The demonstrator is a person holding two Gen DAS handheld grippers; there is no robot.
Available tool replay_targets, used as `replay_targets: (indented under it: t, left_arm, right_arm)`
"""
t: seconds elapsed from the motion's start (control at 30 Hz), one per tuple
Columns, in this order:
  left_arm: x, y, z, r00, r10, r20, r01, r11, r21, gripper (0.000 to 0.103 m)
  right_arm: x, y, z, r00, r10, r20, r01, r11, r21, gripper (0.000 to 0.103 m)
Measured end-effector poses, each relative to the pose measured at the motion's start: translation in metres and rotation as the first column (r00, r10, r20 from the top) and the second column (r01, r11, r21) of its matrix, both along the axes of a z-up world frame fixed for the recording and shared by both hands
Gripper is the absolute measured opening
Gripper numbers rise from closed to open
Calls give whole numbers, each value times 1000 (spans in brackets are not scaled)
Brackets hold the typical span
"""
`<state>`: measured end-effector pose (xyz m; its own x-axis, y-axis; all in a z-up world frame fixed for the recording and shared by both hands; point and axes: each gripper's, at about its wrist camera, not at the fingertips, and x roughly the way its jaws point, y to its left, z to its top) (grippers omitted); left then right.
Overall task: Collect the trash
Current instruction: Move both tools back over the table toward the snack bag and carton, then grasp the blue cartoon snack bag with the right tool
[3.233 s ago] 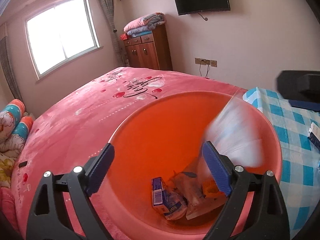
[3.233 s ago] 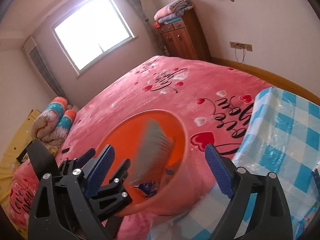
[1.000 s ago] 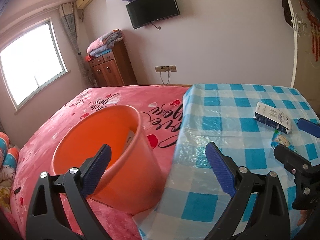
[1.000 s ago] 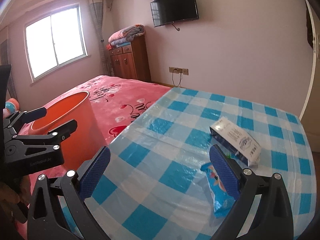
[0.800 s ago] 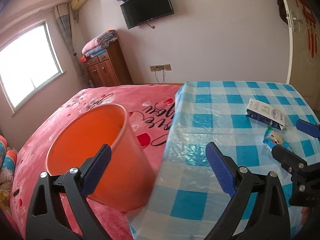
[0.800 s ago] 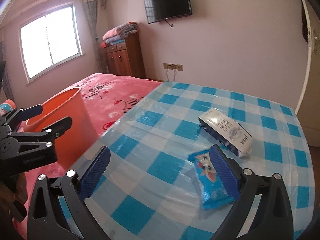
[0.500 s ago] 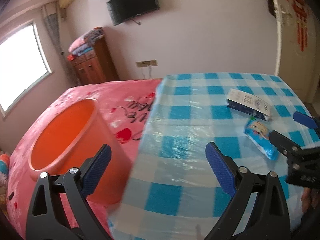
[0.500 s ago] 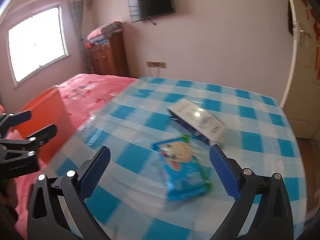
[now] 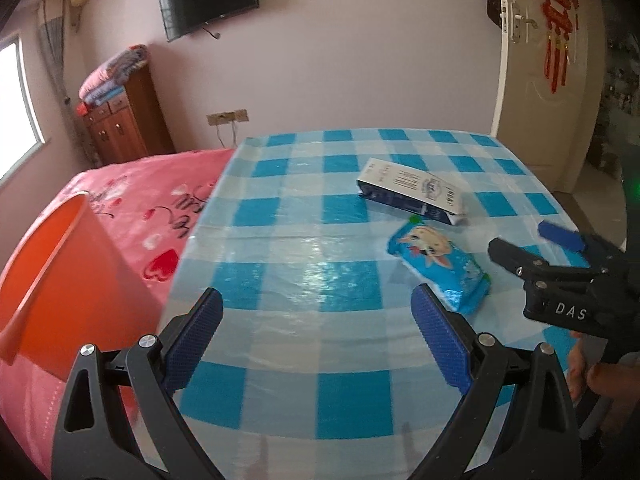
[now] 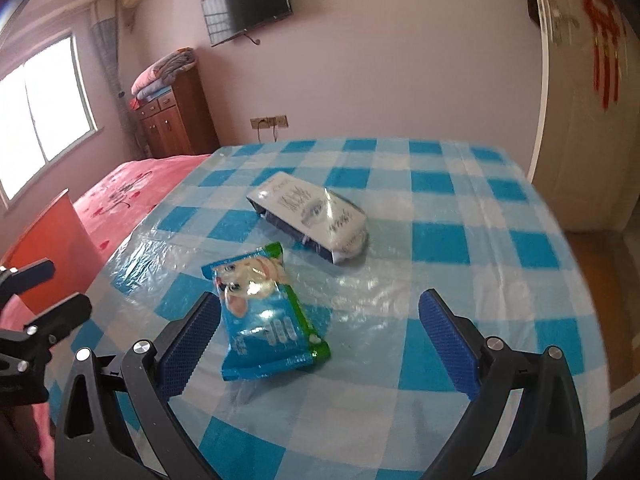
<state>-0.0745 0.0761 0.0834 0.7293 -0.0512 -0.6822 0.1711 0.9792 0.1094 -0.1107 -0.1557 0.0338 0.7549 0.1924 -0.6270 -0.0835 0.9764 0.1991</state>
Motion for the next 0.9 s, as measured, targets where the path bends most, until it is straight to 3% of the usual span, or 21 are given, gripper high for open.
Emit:
replay_targets:
  t: [0.2,0.43,0.7,0.8,0.9]
  left_arm:
    - [17,-5,4,999,1,-32,-3,997,-78,95]
    - [31,11,5,994,61,-86,-76,979,-188,95]
    - [41,20,3,988,104,-115,-127,969,-213,95]
    - [45,17,2,987,106,-123,-131,968,-212,95]
    - [49,10,0,986,106,-129,-130,973,-193,95]
  right_arm:
    - [7,2,-13,992,117,-43,-113,990,86,98]
    - [31,22,-20,971,225,-80,-219,972,82,98]
    - [51,33,-31,948,294,-122,-288,955,64,96]
    - [56,35,-35,944,301,-138,-297,954,48,73]
    - [61,33,-36,941,306,-142,-302,952,53,72]
